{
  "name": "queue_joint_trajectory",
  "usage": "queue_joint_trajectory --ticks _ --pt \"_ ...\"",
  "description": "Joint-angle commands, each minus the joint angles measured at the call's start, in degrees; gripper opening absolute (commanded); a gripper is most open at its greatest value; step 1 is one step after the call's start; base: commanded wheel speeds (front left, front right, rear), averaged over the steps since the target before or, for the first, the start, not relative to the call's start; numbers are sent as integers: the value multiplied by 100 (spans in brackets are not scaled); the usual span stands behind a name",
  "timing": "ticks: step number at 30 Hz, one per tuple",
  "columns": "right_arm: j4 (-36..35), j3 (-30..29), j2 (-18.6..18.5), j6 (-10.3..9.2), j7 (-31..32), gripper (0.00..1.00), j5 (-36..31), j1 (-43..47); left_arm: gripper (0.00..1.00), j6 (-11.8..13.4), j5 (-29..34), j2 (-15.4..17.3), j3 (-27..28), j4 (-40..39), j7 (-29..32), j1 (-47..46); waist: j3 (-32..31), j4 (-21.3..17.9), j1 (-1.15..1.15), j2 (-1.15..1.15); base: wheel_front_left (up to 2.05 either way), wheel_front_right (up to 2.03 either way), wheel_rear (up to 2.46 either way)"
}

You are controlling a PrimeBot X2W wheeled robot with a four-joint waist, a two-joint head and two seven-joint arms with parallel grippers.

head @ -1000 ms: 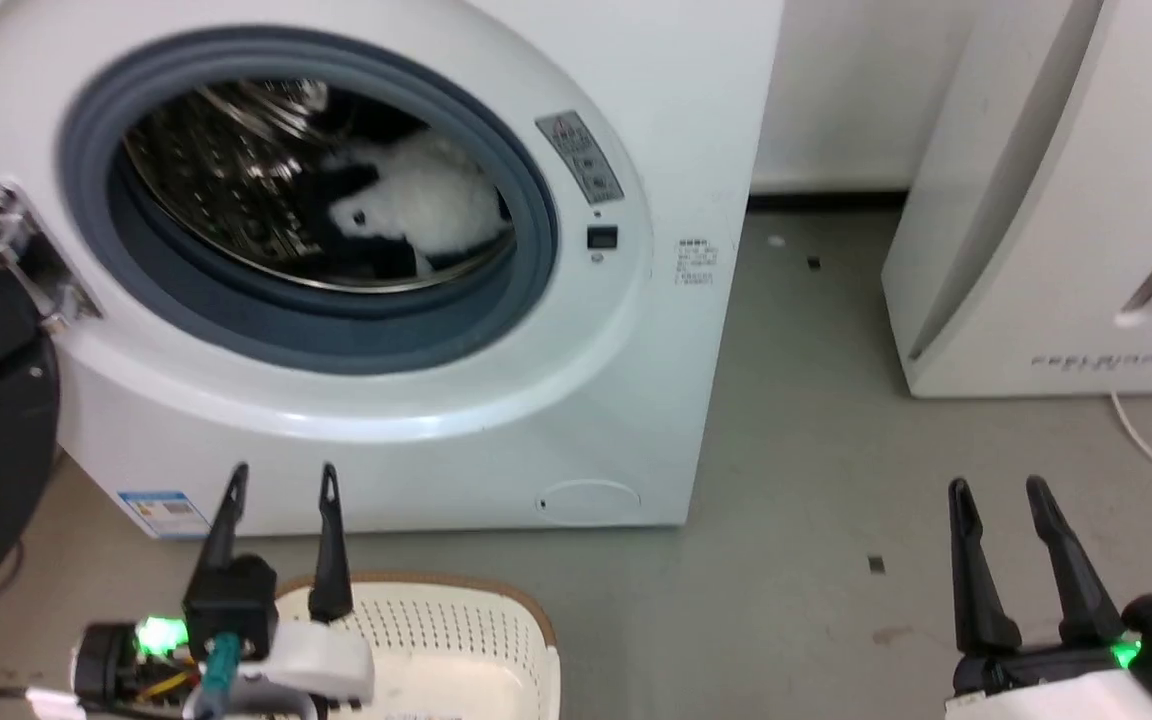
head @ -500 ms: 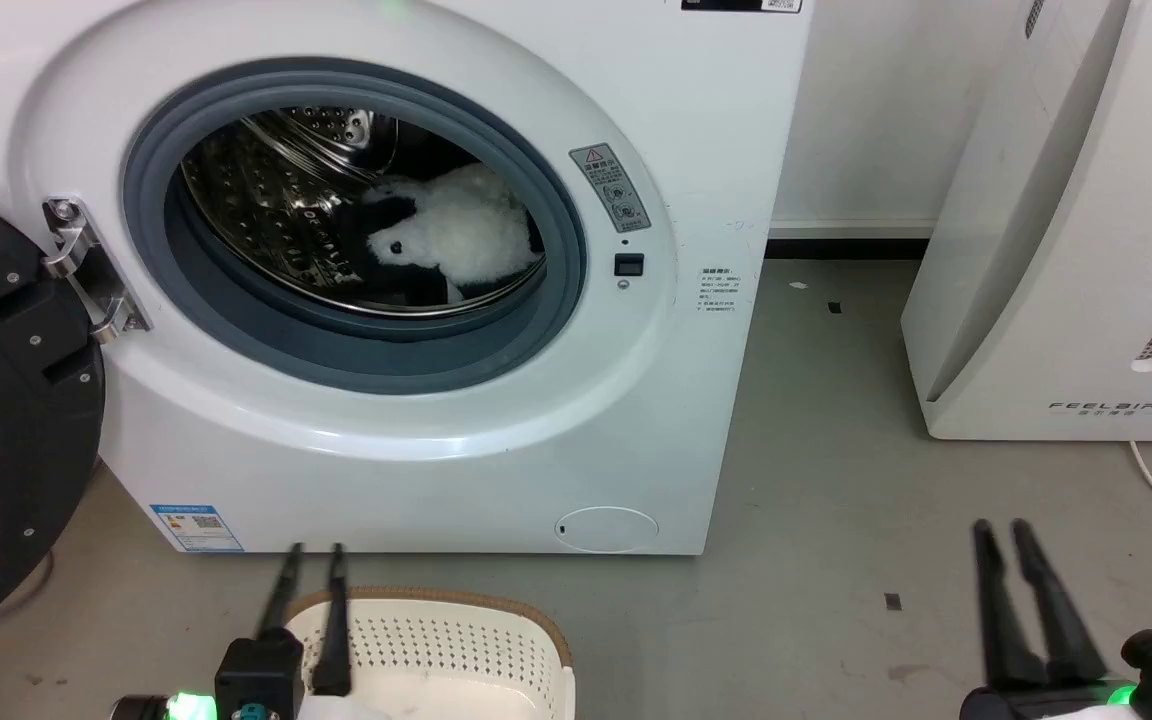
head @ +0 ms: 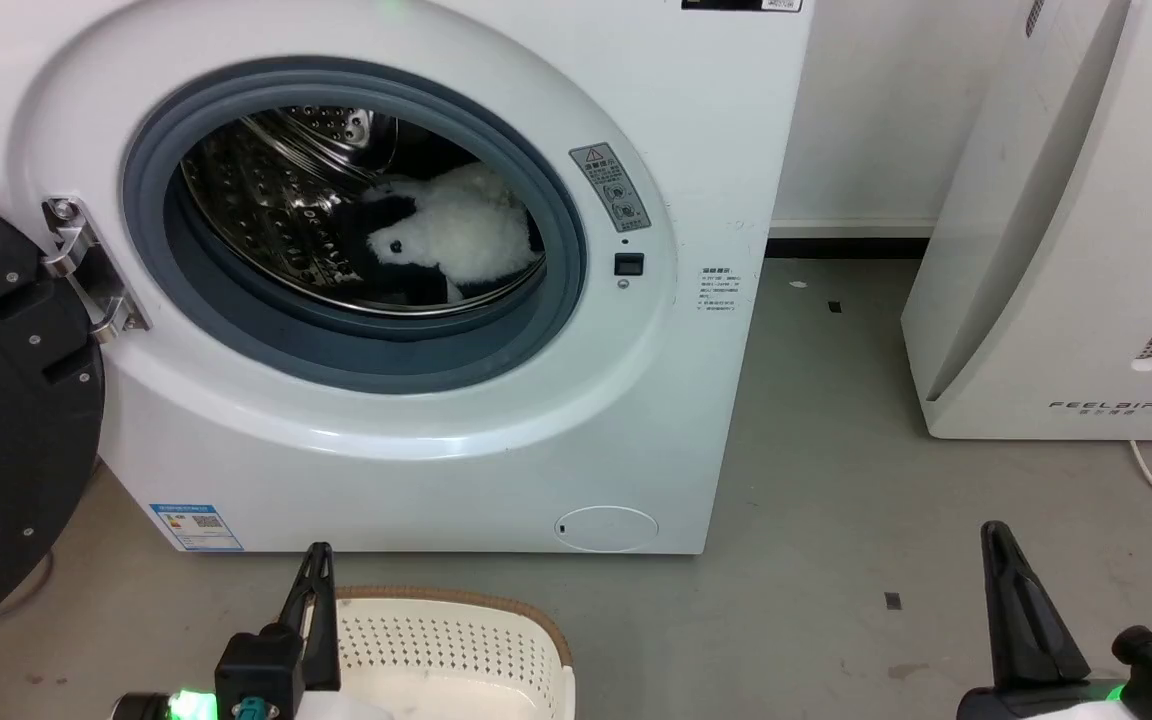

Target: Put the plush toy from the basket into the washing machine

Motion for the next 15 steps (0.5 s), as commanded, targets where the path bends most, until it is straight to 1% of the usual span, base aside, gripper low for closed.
queue_joint_trajectory --ticks 1,15 --pt "22 11 0 1 36 0 -78 -84 0 -28 24 -10 35 -49 34 -37 1 -2 0 0 0 0 0" --pt "43 25 0 1 189 0 -228 -164 0 -120 46 -53 101 -133 186 -71 8 -13 0 0 0 0 0"
